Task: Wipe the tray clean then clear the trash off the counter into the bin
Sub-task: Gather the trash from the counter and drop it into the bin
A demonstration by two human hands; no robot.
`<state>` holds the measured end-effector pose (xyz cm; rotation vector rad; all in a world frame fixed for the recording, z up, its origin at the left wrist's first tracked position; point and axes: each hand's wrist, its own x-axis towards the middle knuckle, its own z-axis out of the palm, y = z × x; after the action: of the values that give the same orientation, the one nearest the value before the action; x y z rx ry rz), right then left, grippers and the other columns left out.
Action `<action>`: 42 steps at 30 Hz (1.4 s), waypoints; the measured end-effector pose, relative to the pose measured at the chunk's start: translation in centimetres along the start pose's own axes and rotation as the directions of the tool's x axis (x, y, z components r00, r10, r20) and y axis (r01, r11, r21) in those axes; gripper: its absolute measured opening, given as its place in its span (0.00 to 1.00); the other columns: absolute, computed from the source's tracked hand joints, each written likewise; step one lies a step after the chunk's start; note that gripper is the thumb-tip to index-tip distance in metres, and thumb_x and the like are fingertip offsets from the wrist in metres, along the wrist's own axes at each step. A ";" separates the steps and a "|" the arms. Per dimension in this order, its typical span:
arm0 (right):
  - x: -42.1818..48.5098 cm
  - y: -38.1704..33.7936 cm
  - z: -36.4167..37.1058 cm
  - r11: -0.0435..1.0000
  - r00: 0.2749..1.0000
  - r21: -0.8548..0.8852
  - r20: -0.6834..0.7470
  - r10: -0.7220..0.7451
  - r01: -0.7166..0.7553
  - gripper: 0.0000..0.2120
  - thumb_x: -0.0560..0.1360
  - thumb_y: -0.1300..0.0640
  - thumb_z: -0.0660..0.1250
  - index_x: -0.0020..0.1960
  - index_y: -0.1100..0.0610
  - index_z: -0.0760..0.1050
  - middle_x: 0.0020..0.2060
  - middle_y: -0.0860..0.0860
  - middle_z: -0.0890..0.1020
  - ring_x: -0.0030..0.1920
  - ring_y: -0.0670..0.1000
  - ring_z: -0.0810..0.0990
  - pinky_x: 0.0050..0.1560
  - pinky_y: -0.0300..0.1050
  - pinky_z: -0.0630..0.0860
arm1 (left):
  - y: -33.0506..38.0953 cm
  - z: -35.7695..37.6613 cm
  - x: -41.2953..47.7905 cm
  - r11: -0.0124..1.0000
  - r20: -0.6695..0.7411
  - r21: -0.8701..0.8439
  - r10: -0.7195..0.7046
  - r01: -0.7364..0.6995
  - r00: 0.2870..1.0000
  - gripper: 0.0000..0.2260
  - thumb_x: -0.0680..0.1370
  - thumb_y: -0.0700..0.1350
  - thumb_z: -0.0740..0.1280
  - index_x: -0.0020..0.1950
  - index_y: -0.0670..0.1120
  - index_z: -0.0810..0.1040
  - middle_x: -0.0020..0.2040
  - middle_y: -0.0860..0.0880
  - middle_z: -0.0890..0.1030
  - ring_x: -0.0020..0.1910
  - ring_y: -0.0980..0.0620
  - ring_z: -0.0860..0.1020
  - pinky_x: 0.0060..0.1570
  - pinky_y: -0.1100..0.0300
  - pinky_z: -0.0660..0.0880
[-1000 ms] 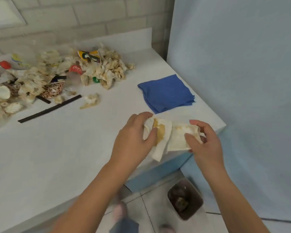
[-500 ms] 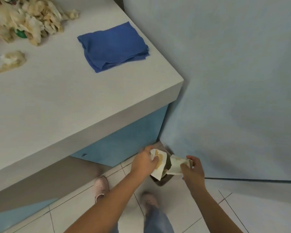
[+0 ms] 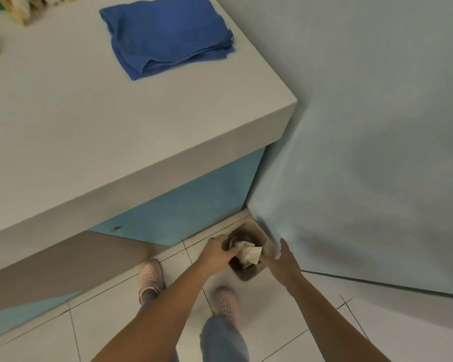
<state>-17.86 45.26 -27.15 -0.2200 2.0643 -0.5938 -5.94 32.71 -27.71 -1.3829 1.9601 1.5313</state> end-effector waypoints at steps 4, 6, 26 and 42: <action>-3.5 -3.8 -0.3 0.980 0.982 0.102 -0.106 -0.159 0.169 0.13 0.76 0.57 0.66 0.59 0.49 0.71 0.53 0.49 0.78 0.51 0.49 0.76 0.51 0.43 0.72 | 0.7 -3.0 -4.2 0.983 -0.174 -0.098 0.139 -0.158 0.975 0.11 0.77 0.42 0.66 0.59 0.46 0.77 0.60 0.46 0.76 0.51 0.53 0.77 0.50 0.69 0.71; -5.5 -6.6 -0.6 0.953 0.961 0.156 -0.144 -0.237 0.258 0.08 0.76 0.55 0.66 0.50 0.43 0.72 0.47 0.43 0.79 0.50 0.48 0.78 0.53 0.46 0.76 | 1.8 -5.3 -7.1 0.947 -0.312 -0.148 0.228 -0.284 0.922 0.07 0.77 0.41 0.66 0.53 0.51 0.78 0.54 0.50 0.78 0.47 0.57 0.77 0.46 0.73 0.71; -22.2 -42.9 11.9 0.440 0.441 0.339 0.078 -0.894 0.832 0.07 0.76 0.62 0.66 0.51 0.52 0.77 0.40 0.55 0.80 0.32 0.46 0.78 0.33 0.40 0.74 | 1.0 -40.9 -26.4 0.641 -0.825 -0.416 0.031 -0.645 0.564 0.05 0.77 0.40 0.65 0.48 0.45 0.81 0.35 0.49 0.80 0.29 0.53 0.72 0.28 0.63 0.69; -13.8 -64.1 31.7 -0.226 0.307 -0.840 0.410 -0.859 0.493 0.23 0.71 0.59 0.66 0.66 0.53 0.69 0.62 0.55 0.70 0.64 0.57 0.68 0.65 0.56 0.64 | -10.7 -67.2 -15.0 0.973 -0.912 0.226 0.229 -0.049 0.341 0.23 0.72 0.44 0.71 0.65 0.44 0.73 0.62 0.41 0.70 0.62 0.41 0.69 0.55 0.53 0.70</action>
<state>11.15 -15.32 0.99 -2.4085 2.1527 0.1010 31.06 -17.75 2.90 -2.3985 2.7755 0.4593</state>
